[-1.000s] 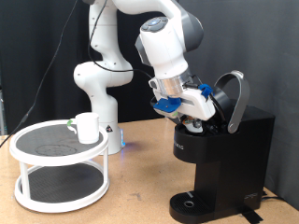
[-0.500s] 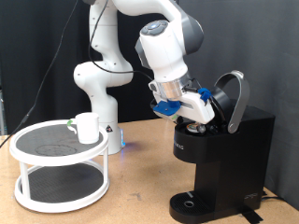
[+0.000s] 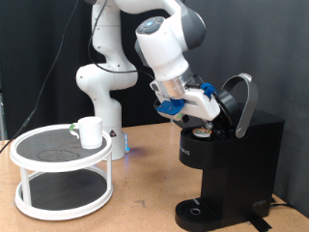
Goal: Make a cup of coffee with the keurig machine
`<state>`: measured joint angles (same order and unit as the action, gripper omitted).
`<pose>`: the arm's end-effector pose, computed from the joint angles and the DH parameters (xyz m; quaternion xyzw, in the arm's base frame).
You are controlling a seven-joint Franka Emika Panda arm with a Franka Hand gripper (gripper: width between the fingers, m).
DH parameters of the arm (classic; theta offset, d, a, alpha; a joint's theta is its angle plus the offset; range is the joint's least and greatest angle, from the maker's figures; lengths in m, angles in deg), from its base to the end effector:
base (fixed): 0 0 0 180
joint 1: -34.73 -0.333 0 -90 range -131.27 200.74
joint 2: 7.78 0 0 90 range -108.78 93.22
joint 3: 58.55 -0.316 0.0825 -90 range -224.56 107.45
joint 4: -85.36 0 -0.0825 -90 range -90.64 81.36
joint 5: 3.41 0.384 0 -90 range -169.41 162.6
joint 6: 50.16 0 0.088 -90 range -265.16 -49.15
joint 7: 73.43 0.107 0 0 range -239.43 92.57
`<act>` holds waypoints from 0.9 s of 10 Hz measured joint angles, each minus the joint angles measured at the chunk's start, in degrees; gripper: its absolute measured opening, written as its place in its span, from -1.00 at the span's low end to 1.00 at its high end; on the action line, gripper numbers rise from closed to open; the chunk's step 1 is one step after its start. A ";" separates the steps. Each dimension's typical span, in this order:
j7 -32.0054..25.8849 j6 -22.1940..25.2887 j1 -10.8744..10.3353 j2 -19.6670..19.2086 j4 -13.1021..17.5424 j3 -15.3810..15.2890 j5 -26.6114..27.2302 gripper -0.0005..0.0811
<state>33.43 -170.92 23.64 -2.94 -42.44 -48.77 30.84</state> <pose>0.5102 0.0373 0.4114 -0.4534 0.8533 0.2198 0.1344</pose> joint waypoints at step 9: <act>-1.98 -0.51 0.88 6.33 -0.72 1.61 5.93 0.99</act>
<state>31.45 -171.43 24.52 3.39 -43.16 -47.15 36.77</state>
